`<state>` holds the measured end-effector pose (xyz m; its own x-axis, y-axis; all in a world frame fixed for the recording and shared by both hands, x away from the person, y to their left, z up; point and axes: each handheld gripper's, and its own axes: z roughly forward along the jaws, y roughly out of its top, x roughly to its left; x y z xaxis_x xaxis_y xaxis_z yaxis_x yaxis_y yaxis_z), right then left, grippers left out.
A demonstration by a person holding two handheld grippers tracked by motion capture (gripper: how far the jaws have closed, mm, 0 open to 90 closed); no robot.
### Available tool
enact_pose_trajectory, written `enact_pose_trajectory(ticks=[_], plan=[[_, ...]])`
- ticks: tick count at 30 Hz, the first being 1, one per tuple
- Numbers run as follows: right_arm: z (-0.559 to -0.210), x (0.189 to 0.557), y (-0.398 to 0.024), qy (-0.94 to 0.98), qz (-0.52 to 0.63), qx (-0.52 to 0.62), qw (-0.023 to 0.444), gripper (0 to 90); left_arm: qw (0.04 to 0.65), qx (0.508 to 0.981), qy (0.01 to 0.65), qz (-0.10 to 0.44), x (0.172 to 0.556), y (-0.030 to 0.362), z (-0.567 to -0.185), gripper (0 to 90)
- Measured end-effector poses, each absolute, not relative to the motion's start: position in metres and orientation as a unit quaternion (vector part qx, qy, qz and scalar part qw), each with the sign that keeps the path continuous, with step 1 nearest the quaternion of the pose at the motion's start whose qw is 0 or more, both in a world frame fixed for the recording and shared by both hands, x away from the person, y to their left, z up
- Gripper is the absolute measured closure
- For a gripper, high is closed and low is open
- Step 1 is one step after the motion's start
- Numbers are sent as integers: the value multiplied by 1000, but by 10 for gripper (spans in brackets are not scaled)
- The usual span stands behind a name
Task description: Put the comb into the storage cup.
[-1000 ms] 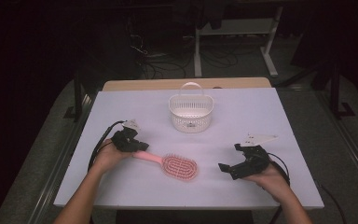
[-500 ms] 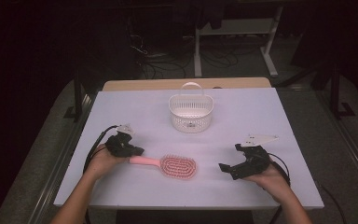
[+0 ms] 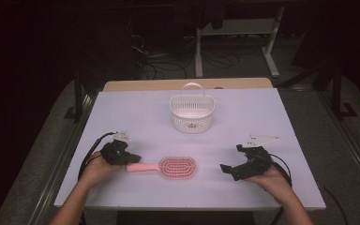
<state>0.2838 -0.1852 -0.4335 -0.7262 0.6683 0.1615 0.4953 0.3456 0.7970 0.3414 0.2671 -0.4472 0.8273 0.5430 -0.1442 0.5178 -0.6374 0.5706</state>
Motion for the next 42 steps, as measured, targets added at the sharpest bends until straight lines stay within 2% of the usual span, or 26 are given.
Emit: enact_pose_trajectory(ticks=[25, 27, 37, 42], plan=[[-434, 284, -185, 816, 444, 356, 98, 0, 329, 897, 297, 10, 310, 279, -451, 899], [-434, 283, -184, 816, 444, 357, 97, 0, 334, 894, 299, 22, 311, 280, -448, 805], [-434, 283, -184, 816, 445, 356, 97, 0, 411, 860, 300, 44, 321, 283, -425, 525], [-434, 283, -184, 816, 445, 355, 97, 0, 424, 857, 289, 51, 324, 277, -418, 382]])
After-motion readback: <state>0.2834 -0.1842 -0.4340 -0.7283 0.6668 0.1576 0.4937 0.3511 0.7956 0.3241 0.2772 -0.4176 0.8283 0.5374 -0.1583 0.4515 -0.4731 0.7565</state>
